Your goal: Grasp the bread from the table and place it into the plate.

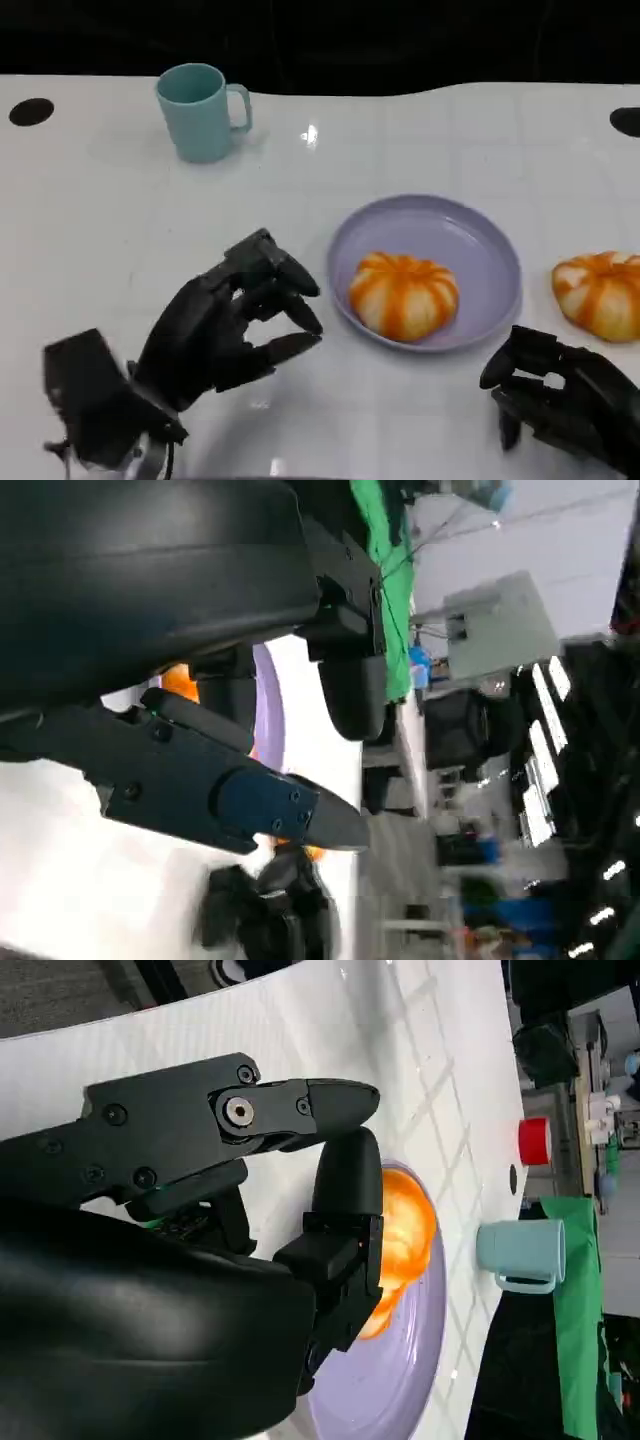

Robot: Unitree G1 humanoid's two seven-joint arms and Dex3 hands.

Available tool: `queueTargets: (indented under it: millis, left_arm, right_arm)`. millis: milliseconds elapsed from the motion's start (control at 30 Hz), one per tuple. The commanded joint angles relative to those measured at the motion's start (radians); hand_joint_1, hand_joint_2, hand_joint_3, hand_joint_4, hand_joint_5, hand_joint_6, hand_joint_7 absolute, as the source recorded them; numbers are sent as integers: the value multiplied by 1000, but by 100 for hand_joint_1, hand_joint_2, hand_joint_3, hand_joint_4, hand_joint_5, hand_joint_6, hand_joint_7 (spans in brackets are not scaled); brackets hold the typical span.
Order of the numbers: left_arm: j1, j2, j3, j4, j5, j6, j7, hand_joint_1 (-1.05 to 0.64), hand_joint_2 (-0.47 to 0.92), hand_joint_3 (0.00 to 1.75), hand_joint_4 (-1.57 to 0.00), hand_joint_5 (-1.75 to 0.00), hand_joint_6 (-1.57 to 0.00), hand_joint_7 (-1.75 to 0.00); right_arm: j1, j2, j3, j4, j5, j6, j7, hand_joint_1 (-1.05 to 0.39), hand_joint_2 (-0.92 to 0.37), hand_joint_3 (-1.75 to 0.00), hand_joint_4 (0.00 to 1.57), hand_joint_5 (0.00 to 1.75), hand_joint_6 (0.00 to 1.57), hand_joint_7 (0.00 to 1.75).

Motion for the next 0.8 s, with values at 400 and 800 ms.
queueTargets:
  millis: [400,800]
  left_arm:
    - [165,-34,56,-80,-103,193,-53,-71,92,24,-70,-175,-57,-158]
    - [176,-36,64,-88,-99,237,-52,-70,92,28,-76,-175,-56,-169]
  right_arm:
    - [49,-23,5,-44,-25,58,-17,-53,-92,-27,66,175,64,142]
    - [57,-20,0,-63,-29,78,-22,-53,-92,-26,66,175,66,141]
